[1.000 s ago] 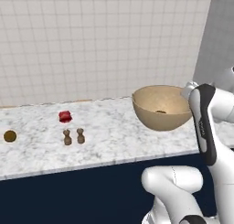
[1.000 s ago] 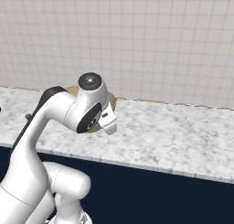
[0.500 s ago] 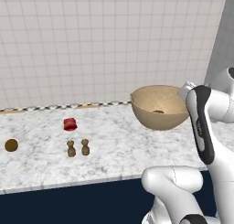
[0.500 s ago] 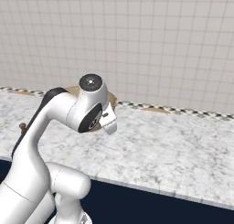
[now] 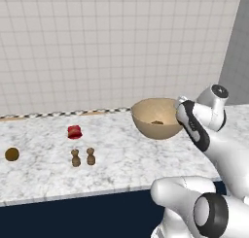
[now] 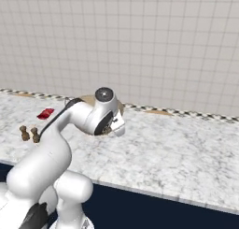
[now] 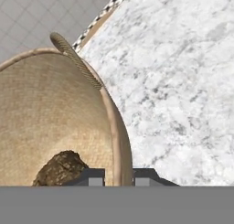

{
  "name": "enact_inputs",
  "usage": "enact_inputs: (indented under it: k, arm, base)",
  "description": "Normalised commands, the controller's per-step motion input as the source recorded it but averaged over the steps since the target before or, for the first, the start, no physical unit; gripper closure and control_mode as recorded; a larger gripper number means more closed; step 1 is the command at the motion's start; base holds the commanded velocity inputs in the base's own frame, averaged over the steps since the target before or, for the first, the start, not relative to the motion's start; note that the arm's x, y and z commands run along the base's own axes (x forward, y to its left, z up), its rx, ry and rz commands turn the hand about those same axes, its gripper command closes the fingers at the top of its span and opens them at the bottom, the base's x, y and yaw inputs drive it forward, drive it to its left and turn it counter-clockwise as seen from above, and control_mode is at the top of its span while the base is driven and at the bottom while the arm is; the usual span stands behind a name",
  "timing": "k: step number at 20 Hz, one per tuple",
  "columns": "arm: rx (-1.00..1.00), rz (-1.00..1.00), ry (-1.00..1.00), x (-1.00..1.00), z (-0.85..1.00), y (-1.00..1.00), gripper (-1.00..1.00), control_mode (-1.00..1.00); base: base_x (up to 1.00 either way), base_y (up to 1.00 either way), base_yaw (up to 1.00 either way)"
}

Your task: Open the cabinet, pick up the bread from the cabinet and place it in the basket. Then move the basket to the dining counter.

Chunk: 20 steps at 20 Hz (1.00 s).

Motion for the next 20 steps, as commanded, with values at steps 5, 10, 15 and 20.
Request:
enact_inputs:
  k: [5, 10, 15, 20]
  arm:
    - [0.0, 0.0, 0.01, 0.99, -0.64, 0.0, 1.0, -1.0]
    - [0.0, 0.0, 0.03, 0.75, -0.52, 0.0, 1.0, -1.0]
    - [0.0, 0.0, 0.05, 0.4, -0.25, 0.0, 1.0, -1.0]
    - [0.0, 0.0, 0.07, 0.28, -0.17, 0.0, 1.0, -1.0]
  base:
    - [0.0, 0.0, 0.0]
    - [0.0, 0.0, 0.0]
    - [0.0, 0.0, 0.0]
    - [0.0, 0.0, 0.0]
